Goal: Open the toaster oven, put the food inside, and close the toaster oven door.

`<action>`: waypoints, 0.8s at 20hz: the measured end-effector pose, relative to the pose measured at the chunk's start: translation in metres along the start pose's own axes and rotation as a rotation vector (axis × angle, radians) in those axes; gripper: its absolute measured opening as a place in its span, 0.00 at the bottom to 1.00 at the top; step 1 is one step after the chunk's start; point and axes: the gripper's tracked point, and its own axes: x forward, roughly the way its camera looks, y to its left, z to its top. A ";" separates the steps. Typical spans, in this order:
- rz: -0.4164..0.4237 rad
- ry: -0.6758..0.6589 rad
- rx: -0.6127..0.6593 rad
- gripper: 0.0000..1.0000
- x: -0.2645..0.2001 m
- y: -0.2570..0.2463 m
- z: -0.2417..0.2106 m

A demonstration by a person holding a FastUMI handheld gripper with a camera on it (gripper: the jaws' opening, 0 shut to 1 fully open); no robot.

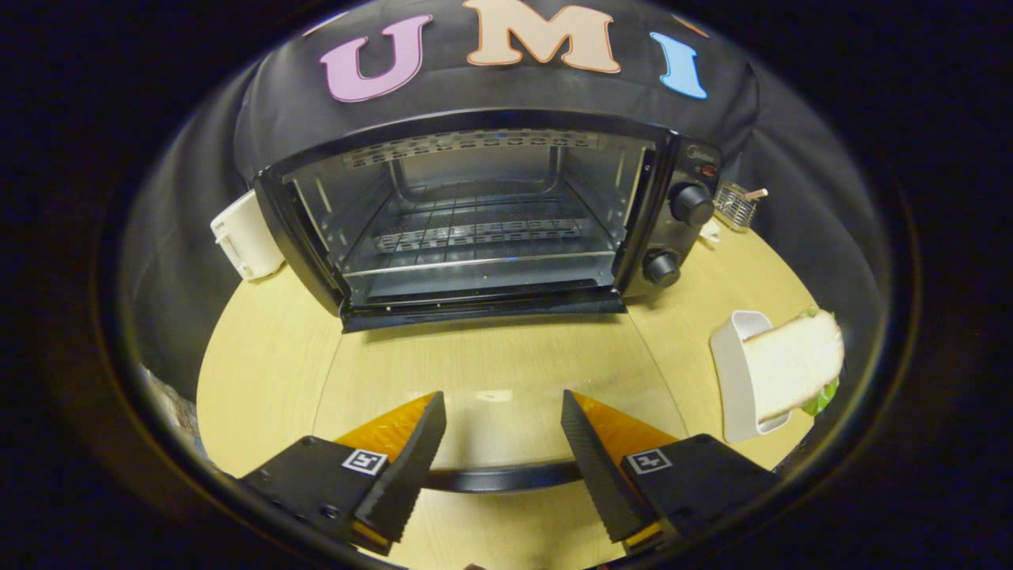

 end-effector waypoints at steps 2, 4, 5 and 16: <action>0.006 -0.005 -0.012 0.97 -0.011 -0.013 0.002; -0.002 -0.025 -0.011 0.97 -0.023 -0.033 0.008; -0.014 -0.032 0.000 0.97 -0.029 -0.046 0.013; -0.115 -0.189 0.247 0.93 -0.095 -0.223 0.076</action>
